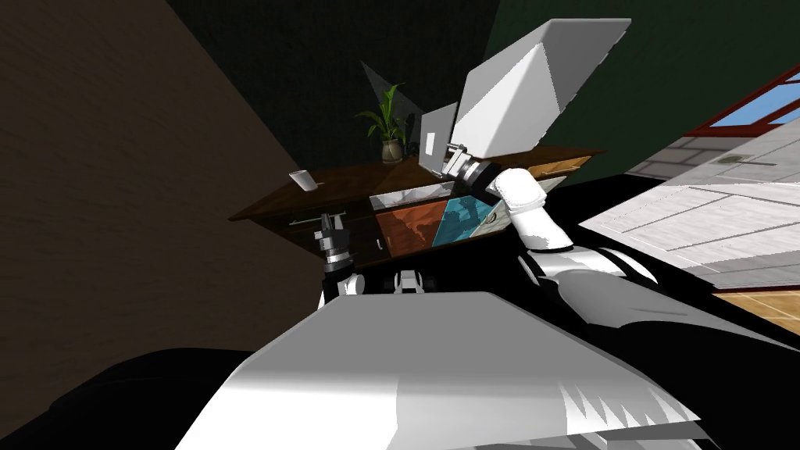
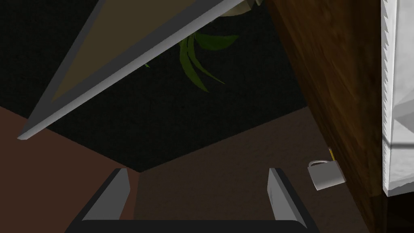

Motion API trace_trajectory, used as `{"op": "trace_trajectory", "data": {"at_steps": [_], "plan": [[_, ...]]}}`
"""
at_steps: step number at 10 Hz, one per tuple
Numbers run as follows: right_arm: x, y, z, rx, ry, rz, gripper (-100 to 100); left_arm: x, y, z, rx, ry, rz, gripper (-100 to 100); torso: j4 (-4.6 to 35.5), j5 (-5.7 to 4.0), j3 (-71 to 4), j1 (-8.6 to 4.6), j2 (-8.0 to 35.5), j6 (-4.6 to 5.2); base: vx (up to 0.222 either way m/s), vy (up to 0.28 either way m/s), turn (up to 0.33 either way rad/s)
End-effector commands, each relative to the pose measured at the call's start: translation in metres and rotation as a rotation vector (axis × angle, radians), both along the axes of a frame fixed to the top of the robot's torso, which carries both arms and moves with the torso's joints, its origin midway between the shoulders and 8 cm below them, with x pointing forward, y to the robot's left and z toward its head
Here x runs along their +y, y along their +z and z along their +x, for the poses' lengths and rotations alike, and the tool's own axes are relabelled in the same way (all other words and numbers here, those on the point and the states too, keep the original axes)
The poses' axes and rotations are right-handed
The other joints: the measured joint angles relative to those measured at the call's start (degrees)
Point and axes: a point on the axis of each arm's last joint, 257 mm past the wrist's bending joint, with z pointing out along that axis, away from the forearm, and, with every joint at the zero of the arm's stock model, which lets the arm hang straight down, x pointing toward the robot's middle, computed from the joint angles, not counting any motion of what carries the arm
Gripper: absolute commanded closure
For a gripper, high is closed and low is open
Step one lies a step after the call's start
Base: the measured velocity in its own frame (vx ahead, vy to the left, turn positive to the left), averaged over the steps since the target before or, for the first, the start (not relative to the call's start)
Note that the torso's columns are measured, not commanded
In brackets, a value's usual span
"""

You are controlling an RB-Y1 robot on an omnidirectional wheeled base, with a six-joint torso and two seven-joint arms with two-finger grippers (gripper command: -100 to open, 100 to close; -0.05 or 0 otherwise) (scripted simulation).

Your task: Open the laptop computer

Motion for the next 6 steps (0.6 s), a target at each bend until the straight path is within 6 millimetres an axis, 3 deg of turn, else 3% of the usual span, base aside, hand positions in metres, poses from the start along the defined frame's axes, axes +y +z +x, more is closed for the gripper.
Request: {"op": "trace_trajectory", "data": {"at_steps": [1, 5, 6], "plan": [[-0.006, 0.0, 0.006, -0.023, -0.038, -0.07, -100, 0.0, 0.0, 0.0, 0.0, 0.0, 0.0, 0, 0.0, -0.02, 0.0, -0.05, 0.0, 0.01, 0.01, 0.051, 0.0], [-0.038, 0.012, 0.028, -0.072, -0.147, -0.252, -100, 0.0, 0.0, 0.0, 0.0, 0.0, 0.0, 0, 0.0, 0.03, 0.0, 0.1, 0.0, -0.01, 0.004, 0.091, 0.018], [-0.055, 0.019, 0.036, -0.082, -0.19, -0.317, -100, 0.0, 0.0, 0.0, 0.0, 0.0, 0.0, 0, 0.0, 0.0, 0.0, 0.0, 0.0, 0.0, 0.005, 0.089, 0.041]]}}
